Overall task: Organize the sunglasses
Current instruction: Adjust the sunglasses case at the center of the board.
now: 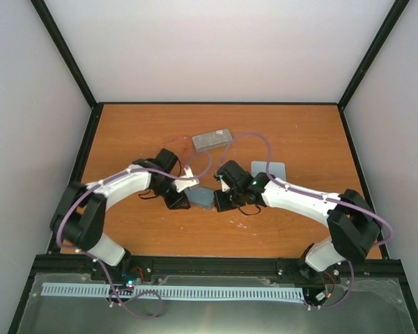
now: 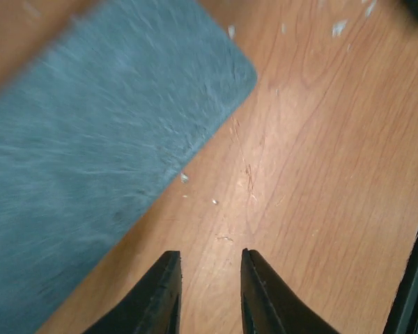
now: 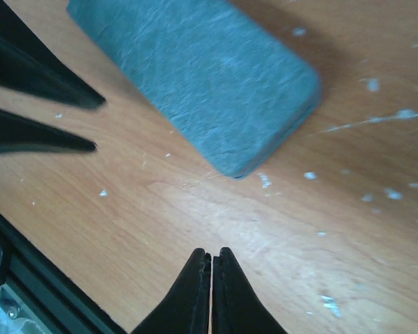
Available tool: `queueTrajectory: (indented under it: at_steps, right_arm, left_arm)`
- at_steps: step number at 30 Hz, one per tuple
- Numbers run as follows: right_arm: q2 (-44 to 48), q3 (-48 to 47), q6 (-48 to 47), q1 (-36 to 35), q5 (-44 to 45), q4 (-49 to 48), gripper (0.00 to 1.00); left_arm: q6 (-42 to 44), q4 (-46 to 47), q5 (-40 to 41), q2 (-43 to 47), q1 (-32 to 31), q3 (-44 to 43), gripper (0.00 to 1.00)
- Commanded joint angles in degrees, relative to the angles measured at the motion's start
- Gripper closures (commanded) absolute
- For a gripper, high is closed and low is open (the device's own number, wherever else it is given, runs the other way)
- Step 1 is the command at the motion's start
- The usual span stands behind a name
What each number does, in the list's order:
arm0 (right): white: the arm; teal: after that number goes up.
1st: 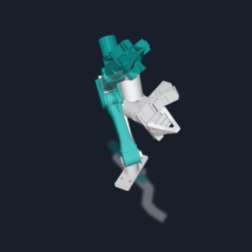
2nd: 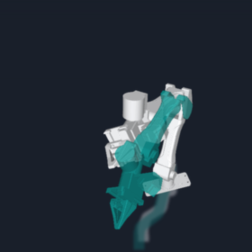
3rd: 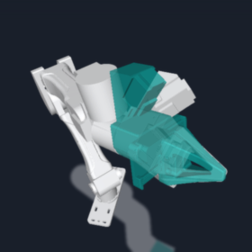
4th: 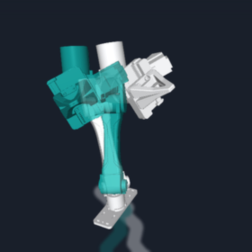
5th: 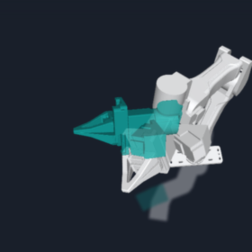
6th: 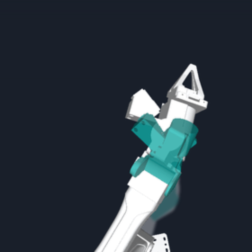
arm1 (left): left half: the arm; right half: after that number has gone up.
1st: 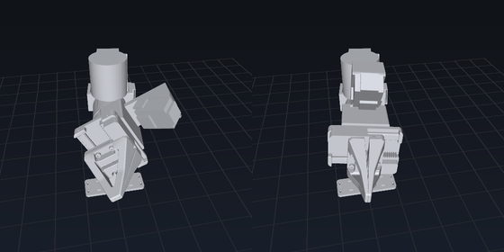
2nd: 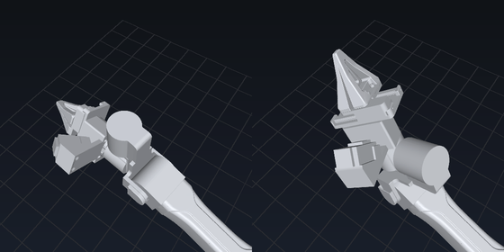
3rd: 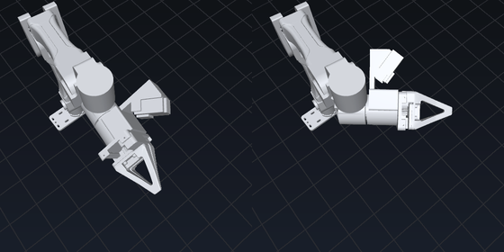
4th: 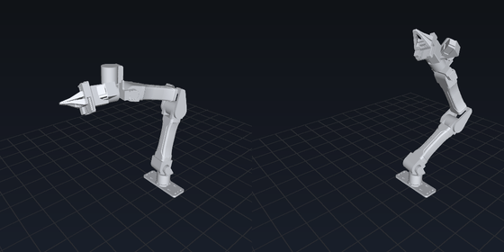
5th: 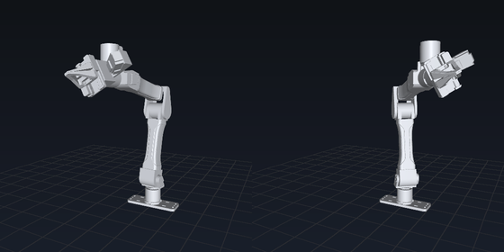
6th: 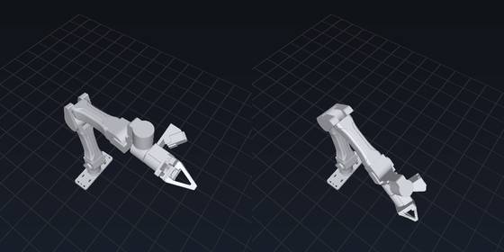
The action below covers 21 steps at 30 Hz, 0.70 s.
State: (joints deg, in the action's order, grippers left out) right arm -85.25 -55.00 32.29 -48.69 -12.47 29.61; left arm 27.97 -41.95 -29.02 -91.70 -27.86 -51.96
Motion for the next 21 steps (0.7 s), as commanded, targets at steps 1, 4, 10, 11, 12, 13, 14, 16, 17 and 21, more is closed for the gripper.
queueTrajectory:
  at_steps: [1,4,10,11,12,13,14,16,17,21]
  right_arm:
    - [-3.69,0.33,3.57,-4.25,0.83,-3.52,0.97]
    - [-8.14,-0.13,5.06,-5.87,1.3,-6.81,0.97]
    - [-11.93,-1.34,7.84,-6.77,5.67,-10.85,0.97]
    - [-12.26,-1.6,8.12,-6.75,6.74,-11.21,0.97]
    - [-12.56,-1.85,8.32,-6.77,7.41,-11.63,0.97]
    - [-12.96,-2.2,8.51,-6.77,7.93,-11.93,0.97]
    - [-13.55,-2.64,8.63,-6.75,8.27,-12.02,0.97]
    - [-15.01,-3.79,8.58,-6.76,8.87,-11.63,0.97]
    - [-15.76,-4.11,8.69,-6.74,9.11,-11.52,0.97]
    - [-18.49,-4.34,9.2,-6.6,9.07,-12.47,0.97]
  left_arm:
    - [-0.68,-1.22,2.74,10.51,3.93,-1.78,0.76]
    - [-0.01,-0.74,4.44,13.46,7.92,-2.55,0.8]
    - [1.66,2.03,8.95,11.78,10.56,-0.42,0.82]
    - [1.8,3.01,9.37,10.96,10.74,0.04,0.82]
    - [2.07,3.89,9.49,10.13,10.86,0.51,0.83]
    - [2.24,4.68,9.57,9.2,10.96,0.7,0.82]
    - [2.33,5.29,9.67,8.08,10.98,0.69,0.83]
    - [2.3,6.4,9.46,6.13,11.27,0.21,0.83]
    - [2.28,7.11,9.42,5.31,11.48,0.0,0.83]
    - [2.4,8.65,9.07,2.58,11.85,-1.77,0.82]
